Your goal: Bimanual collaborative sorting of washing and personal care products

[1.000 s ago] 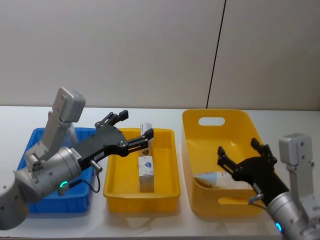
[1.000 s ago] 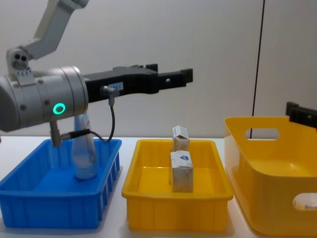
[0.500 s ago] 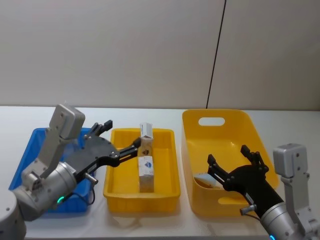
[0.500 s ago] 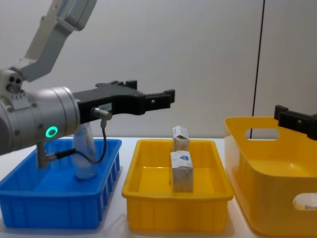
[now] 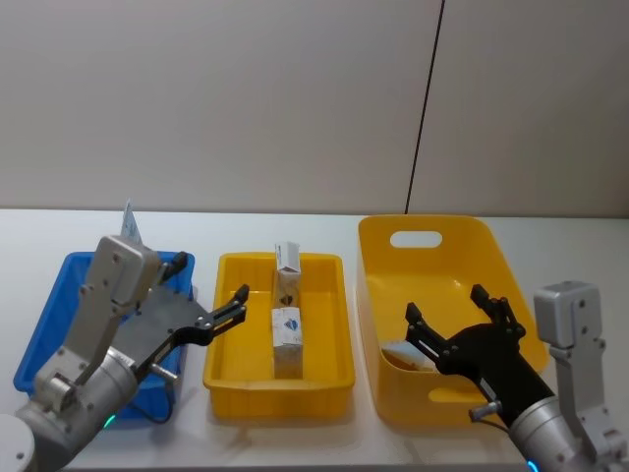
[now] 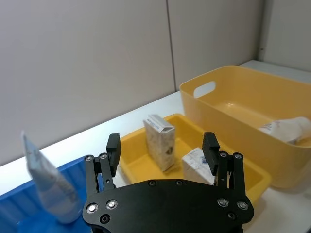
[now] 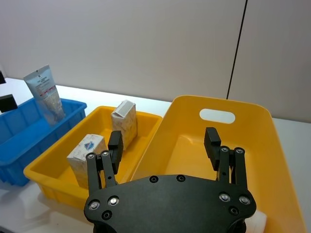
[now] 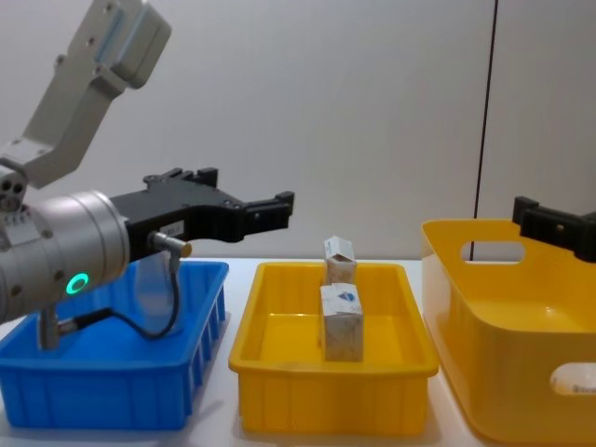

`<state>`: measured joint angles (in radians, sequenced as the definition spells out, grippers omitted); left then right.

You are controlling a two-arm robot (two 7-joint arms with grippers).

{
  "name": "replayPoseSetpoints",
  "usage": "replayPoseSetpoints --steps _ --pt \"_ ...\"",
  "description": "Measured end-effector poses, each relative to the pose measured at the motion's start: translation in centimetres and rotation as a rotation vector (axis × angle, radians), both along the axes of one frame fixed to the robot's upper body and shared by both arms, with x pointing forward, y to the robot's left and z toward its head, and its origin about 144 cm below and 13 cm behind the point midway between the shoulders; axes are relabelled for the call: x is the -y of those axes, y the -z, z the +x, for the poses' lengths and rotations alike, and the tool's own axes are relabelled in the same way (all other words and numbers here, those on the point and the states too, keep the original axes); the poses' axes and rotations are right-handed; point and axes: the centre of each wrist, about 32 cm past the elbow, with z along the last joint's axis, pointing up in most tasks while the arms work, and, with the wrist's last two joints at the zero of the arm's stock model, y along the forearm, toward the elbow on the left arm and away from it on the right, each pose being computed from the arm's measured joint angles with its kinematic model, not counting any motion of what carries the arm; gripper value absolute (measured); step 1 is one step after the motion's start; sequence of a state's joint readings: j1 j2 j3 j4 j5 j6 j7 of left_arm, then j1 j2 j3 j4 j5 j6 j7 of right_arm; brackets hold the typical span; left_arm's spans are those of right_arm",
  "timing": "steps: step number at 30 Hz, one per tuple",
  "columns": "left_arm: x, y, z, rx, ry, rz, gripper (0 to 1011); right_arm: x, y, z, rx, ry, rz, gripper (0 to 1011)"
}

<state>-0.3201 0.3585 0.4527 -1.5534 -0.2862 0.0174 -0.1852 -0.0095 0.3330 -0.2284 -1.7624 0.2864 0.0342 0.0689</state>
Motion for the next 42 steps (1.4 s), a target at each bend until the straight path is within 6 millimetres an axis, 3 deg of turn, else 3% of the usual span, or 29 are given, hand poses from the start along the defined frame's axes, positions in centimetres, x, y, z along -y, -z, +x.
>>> replayPoseSetpoints --steps 15,42 --pt "0.1 1.0 -2.4 0.039 -0.142 0.042 1002 -1.5 0.1 1.7 -0.013 -0.024 0.006 1002" --pt "0.1 1.1 -2.5 0.043 -0.152 0.045 1001 -6.8 0.2 4.3 -0.126 -0.066 -0.016 1002"
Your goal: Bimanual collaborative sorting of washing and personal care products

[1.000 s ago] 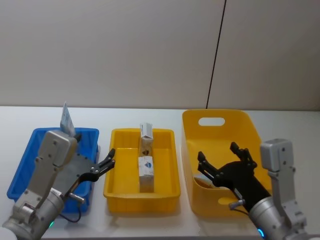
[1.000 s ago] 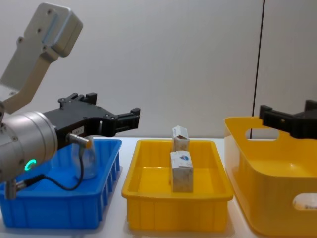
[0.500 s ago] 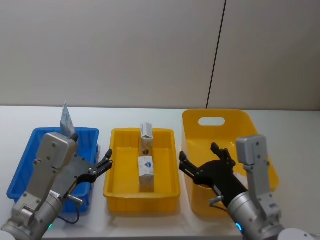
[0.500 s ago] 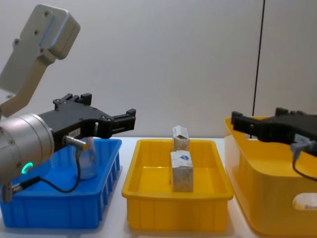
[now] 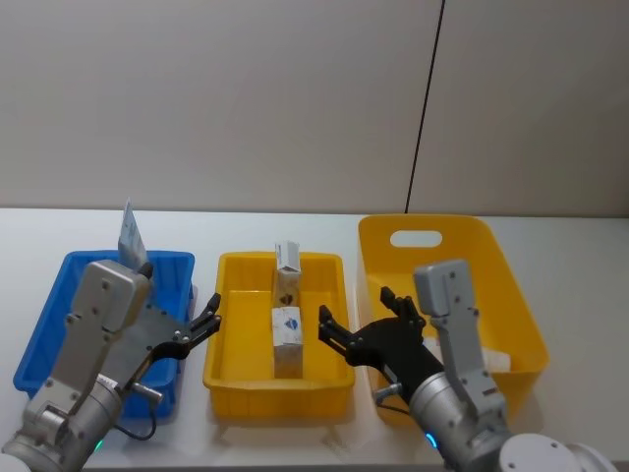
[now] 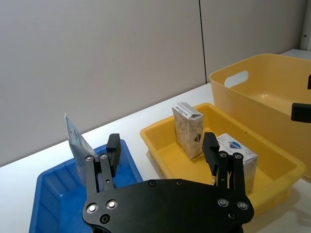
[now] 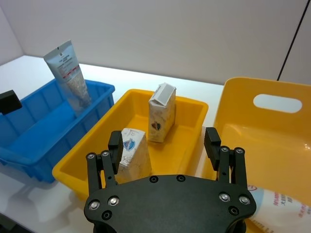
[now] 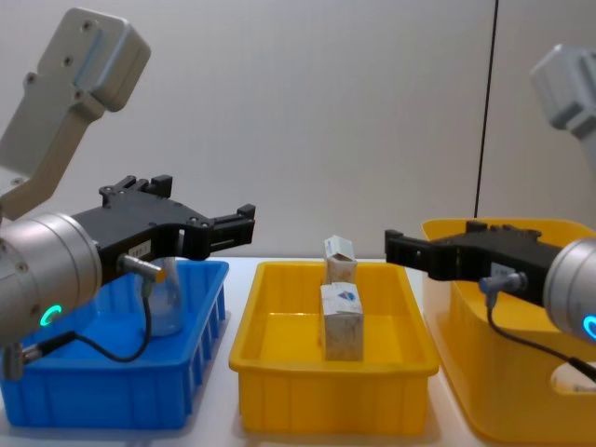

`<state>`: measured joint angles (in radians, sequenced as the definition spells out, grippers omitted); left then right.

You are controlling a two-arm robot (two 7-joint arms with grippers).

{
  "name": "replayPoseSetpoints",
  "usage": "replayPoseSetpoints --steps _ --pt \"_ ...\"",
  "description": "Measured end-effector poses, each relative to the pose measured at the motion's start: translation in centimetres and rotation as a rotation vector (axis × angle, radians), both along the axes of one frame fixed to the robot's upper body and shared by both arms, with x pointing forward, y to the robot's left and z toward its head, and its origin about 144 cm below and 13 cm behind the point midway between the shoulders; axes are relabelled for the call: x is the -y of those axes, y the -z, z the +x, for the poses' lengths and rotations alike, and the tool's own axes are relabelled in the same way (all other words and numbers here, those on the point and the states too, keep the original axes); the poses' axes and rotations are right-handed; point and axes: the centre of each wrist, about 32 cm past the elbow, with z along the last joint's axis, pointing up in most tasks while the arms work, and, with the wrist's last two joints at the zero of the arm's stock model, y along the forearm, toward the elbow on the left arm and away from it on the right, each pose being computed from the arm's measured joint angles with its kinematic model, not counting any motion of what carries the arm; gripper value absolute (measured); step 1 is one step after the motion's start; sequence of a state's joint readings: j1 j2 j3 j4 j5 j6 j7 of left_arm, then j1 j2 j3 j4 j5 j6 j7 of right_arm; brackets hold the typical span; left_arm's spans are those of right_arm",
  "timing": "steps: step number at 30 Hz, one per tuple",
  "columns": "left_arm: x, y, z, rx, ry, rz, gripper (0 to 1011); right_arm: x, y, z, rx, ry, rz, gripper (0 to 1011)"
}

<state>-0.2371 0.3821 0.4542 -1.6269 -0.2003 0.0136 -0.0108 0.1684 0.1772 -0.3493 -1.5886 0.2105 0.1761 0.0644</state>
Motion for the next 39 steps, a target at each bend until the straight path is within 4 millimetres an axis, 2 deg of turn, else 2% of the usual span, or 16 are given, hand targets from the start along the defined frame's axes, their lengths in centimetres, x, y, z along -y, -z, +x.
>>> replayPoseSetpoints --steps 22,39 --pt "0.0 0.0 0.0 -0.001 0.000 0.000 1001 -3.1 -0.7 1.5 -0.120 0.023 -0.033 1002" --pt "0.0 0.0 0.0 -0.001 0.000 0.000 1002 -5.2 -0.7 3.9 -0.193 0.035 -0.044 1002"
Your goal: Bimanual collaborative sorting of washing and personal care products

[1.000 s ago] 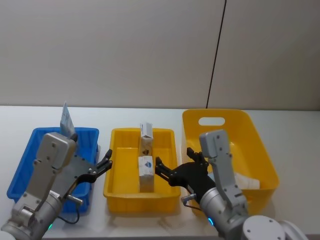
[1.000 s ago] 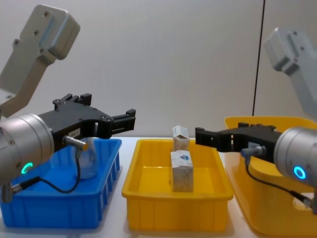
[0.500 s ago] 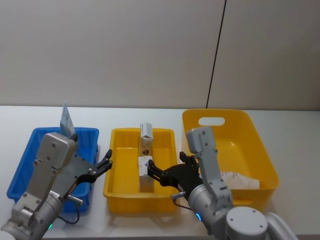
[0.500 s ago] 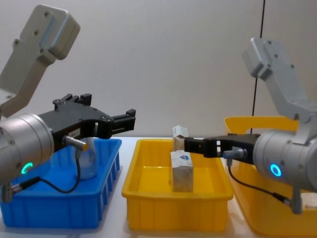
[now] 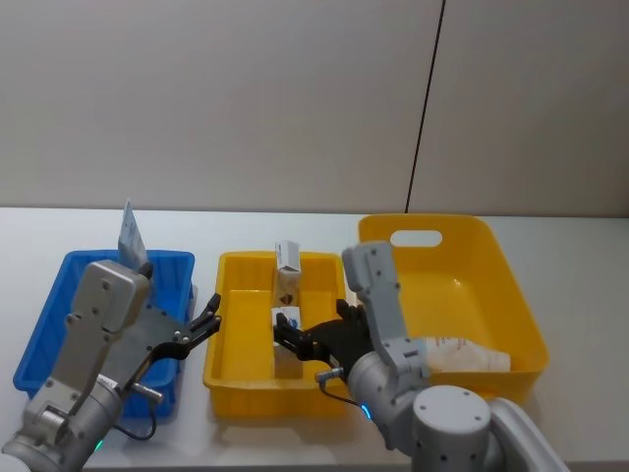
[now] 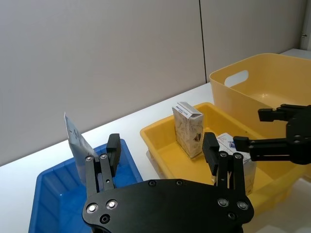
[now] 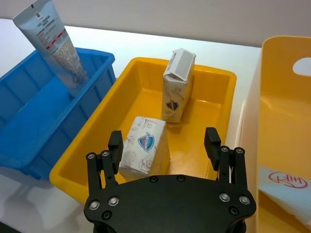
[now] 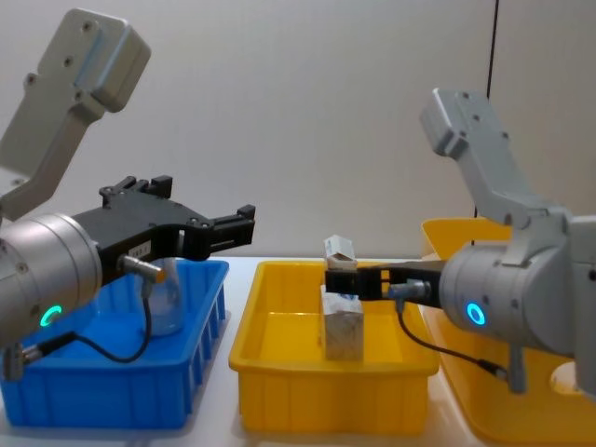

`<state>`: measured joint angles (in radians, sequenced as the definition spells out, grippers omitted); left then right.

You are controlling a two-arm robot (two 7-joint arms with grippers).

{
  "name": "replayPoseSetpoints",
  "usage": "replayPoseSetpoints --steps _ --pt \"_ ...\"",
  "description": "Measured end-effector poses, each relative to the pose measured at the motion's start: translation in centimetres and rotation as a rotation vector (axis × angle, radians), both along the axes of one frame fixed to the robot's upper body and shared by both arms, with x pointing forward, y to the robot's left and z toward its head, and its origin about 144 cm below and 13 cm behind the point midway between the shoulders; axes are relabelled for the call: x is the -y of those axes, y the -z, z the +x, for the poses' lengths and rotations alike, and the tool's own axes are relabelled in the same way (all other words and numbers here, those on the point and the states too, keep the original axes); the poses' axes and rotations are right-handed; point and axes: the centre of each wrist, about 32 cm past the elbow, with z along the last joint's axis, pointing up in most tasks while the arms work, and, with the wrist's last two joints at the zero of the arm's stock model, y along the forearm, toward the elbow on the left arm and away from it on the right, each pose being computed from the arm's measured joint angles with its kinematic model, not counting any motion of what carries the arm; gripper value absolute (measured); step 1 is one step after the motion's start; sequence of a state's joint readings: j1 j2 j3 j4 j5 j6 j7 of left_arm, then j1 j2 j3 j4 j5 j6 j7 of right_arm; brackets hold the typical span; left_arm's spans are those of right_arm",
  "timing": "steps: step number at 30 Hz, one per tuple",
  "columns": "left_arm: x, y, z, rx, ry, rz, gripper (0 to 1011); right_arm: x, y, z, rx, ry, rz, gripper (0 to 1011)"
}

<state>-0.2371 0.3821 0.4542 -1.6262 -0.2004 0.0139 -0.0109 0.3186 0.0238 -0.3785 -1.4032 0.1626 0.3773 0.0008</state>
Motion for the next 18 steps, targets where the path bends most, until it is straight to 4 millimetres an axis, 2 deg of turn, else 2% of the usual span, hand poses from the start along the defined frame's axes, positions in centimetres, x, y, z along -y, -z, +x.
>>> replayPoseSetpoints --steps 18 --pt "0.0 0.0 0.0 0.000 0.000 0.000 1001 -1.5 0.4 2.0 -0.035 -0.045 -0.008 1002"
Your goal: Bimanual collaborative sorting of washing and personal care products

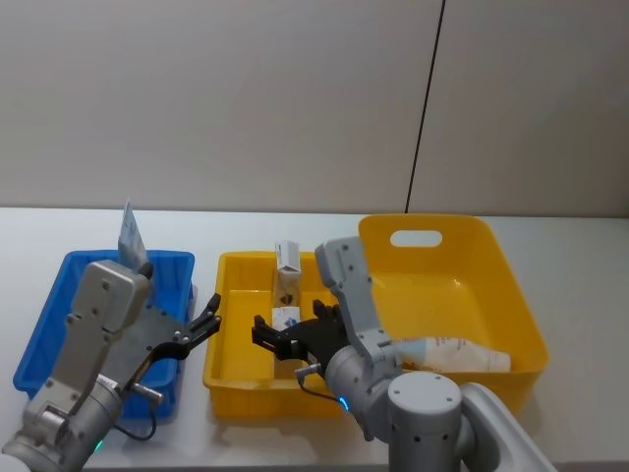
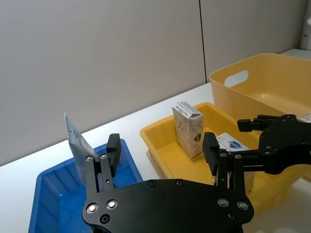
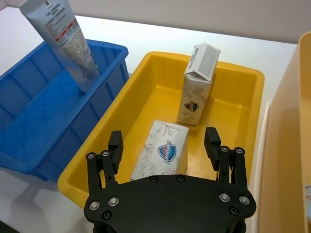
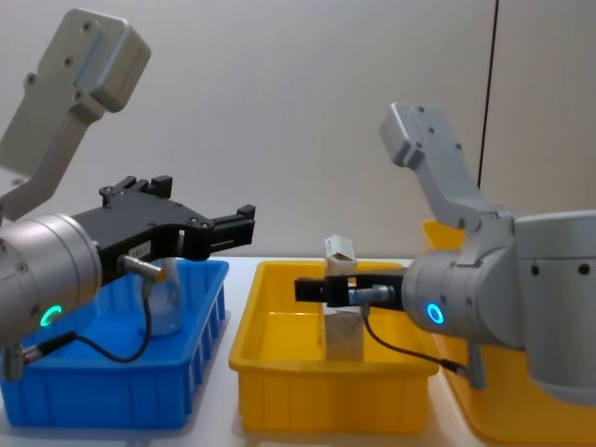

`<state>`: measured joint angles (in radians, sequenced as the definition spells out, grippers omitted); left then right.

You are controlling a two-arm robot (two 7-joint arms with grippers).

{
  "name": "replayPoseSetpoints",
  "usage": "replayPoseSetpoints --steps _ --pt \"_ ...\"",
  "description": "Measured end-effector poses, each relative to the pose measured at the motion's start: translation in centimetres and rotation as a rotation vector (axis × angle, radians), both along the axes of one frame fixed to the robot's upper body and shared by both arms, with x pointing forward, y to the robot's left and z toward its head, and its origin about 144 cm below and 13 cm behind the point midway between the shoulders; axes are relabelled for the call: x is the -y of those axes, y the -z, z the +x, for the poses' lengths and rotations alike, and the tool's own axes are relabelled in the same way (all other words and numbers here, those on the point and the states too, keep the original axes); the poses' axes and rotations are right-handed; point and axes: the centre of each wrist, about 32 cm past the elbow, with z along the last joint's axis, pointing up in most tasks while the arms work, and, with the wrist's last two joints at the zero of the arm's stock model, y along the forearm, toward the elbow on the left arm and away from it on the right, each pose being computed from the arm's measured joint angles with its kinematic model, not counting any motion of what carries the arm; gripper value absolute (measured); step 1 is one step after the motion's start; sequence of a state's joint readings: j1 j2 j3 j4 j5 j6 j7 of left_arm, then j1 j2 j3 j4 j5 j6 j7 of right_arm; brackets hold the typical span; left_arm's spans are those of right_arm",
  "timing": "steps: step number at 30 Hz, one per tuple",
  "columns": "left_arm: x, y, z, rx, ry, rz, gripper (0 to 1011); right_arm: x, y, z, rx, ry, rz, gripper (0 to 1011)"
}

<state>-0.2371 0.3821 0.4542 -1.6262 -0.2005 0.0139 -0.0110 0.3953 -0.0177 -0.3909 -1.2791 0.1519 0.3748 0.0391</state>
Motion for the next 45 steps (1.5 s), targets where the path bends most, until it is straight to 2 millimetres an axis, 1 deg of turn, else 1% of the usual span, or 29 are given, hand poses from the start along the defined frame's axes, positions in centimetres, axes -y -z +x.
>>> replayPoseSetpoints --steps 12,17,18,20,21,24,25,27,28,30,31,33,34,45 --pt "0.0 0.0 0.0 0.000 0.000 0.000 1001 -0.5 0.4 0.8 -0.047 -0.033 -0.010 1001" --pt "0.0 0.0 0.0 0.000 0.000 0.000 1001 -0.7 0.4 1.0 -0.068 -0.040 -0.016 925" --pt "0.0 0.0 0.0 0.000 0.000 0.000 1001 -0.7 0.4 1.1 -0.074 -0.041 -0.020 871" --pt "0.0 0.0 0.0 0.000 0.000 0.000 1001 -0.7 0.4 1.2 -0.081 -0.041 -0.023 830" --pt "0.0 0.0 0.0 0.000 0.000 0.000 1001 -0.8 0.4 1.2 -0.089 -0.040 -0.026 774" --pt "0.0 0.0 0.0 0.000 0.000 0.000 1001 -0.8 0.4 1.3 -0.101 -0.035 -0.034 722" --pt "0.0 0.0 0.0 0.000 0.000 0.000 1001 -0.9 0.4 1.3 -0.108 -0.030 -0.040 662" --pt "0.0 0.0 0.0 0.000 0.000 0.000 1001 -0.9 0.4 1.4 -0.118 -0.022 -0.046 610" --pt "0.0 0.0 0.0 0.000 0.000 0.000 1001 -0.9 0.4 1.4 -0.121 -0.018 -0.049 561" --pt "0.0 0.0 0.0 0.000 0.000 0.000 1001 -0.9 0.3 1.4 -0.126 -0.012 -0.053 524" --pt "0.0 0.0 0.0 0.000 0.000 0.000 1001 -0.9 0.3 1.4 -0.130 -0.006 -0.057 466" --pt "0.0 0.0 0.0 0.000 0.000 0.000 1001 -0.9 0.3 1.5 -0.132 0.000 -0.060 426" --pt "0.0 0.0 0.0 0.000 0.000 0.000 1001 -0.8 0.2 1.5 -0.131 0.003 -0.062 378" --pt "0.0 0.0 0.0 0.000 0.000 0.000 1001 -0.4 -0.9 0.9 -0.057 0.034 -0.070 367"
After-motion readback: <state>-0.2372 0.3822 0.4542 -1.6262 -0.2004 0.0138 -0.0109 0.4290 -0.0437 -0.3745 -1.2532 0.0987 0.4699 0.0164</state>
